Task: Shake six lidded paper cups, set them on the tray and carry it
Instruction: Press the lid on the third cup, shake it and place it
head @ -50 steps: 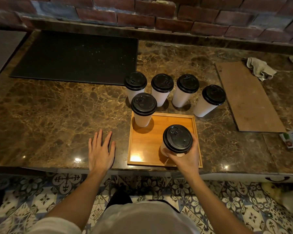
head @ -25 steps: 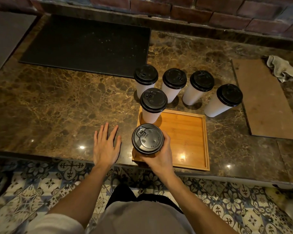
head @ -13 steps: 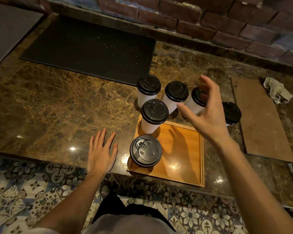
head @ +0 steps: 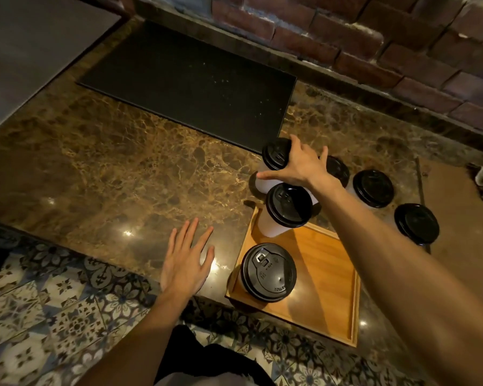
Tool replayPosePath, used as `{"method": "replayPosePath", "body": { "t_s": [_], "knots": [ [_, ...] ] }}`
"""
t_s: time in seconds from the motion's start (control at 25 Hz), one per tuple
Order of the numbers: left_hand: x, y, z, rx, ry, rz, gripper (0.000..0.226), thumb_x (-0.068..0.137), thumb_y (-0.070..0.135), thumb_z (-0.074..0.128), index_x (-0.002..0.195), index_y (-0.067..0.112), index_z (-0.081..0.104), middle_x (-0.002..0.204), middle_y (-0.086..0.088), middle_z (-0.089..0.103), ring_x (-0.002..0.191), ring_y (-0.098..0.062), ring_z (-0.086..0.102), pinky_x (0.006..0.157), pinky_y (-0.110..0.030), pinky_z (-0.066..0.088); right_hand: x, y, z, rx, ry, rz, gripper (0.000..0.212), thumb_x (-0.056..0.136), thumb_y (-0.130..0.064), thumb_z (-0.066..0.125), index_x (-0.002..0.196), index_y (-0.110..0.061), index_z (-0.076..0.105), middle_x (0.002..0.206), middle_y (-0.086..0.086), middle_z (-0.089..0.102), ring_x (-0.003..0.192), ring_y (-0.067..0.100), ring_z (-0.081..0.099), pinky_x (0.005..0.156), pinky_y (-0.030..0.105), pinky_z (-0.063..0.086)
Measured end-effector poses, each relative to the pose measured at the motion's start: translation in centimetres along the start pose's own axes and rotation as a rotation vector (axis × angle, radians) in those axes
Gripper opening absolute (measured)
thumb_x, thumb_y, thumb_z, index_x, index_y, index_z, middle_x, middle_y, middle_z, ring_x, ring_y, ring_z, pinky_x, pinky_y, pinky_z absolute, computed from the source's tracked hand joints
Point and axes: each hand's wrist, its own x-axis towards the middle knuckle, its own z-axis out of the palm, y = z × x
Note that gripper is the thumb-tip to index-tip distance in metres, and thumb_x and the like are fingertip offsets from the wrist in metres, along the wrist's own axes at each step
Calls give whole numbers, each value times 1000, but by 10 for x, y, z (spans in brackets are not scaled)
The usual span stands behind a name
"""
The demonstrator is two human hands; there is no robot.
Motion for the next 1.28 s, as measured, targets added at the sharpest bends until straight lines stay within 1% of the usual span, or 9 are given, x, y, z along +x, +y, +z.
{"method": "replayPosePath", "body": {
  "t_s": [0.24, 0.4, 0.48, 0.56, 0.64, 0.8, 1.04, 1.16, 1.28],
  "knots": [
    [1, -2, 3, 37, 4, 2, 54, 96, 46, 22, 142, 24, 42, 154, -9, 29, 144, -21, 19, 118, -43, 7, 10, -1, 10, 76, 52, 47, 109, 67, -53, 81, 149, -16, 19, 148, 15, 39, 143, 35, 29, 116, 59, -8],
    [0, -2, 3, 51, -15, 2, 55, 97, 46, 20, 144, 25, 37, 155, -9, 26, 145, -21, 17, 118, -44, 9, 11, -1, 14, 94, 133, 49, 99, 68, -50, 81, 144, -19, 27, 140, 12, 48, 138, 32, 38, 118, 55, -1],
    [0, -2, 3, 56, -16, 1, 55, 97, 46, 20, 143, 25, 38, 155, -9, 28, 145, -22, 19, 118, -45, 10, 10, -1, 11, 110, 156, 27, 97, 68, -49, 82, 144, -19, 29, 139, 11, 50, 136, 31, 40, 119, 54, 6],
    [0, -2, 2, 60, -22, 0, 55, 96, 47, 19, 144, 24, 38, 155, -9, 28, 145, -23, 19, 118, -45, 11, 7, -3, 3, 213, 180, -8, 97, 67, -41, 85, 144, -19, 30, 139, 12, 48, 132, 32, 42, 117, 50, 22],
    [0, -2, 2, 60, -27, -3, 56, 96, 47, 19, 144, 24, 38, 155, -9, 27, 145, -23, 19, 118, -46, 11, 3, -3, -11, 359, 223, -44, 98, 64, -31, 87, 144, -20, 31, 139, 12, 43, 129, 31, 42, 108, 39, 35],
    [0, -2, 1, 67, -27, 11, 55, 96, 45, 23, 142, 22, 42, 153, -11, 31, 143, -24, 24, 117, -44, 10, -16, -3, -52, 474, 393, -157, 98, 64, -27, 86, 146, -23, 33, 138, 8, 43, 128, 23, 39, 95, 23, 31],
    [-1, 1, -2, 43, -34, 19, 57, 95, 46, 23, 140, 19, 46, 151, -12, 34, 142, -24, 25, 117, -43, 10, -79, 1, -117, 658, 635, -323, 97, 69, -30, 85, 147, -13, 31, 140, -5, 41, 133, 11, 38, 111, 21, 33],
    [-2, 1, -4, 68, -27, 28, 60, 94, 48, 21, 138, 18, 48, 150, -12, 36, 141, -25, 27, 117, -42, 9, -120, 5, -137, 753, 754, -378, 98, 71, -29, 85, 146, -3, 27, 135, -7, 37, 128, 3, 38, 109, 12, 30],
    [-2, 3, -5, 64, -17, 24, 63, 92, 50, 18, 140, 19, 46, 151, -12, 36, 142, -25, 26, 117, -46, 15, -163, 13, -150, 762, 854, -386, 98, 73, -28, 84, 146, 2, 25, 138, -1, 38, 126, 0, 40, 108, 13, 32]
  ]
}}
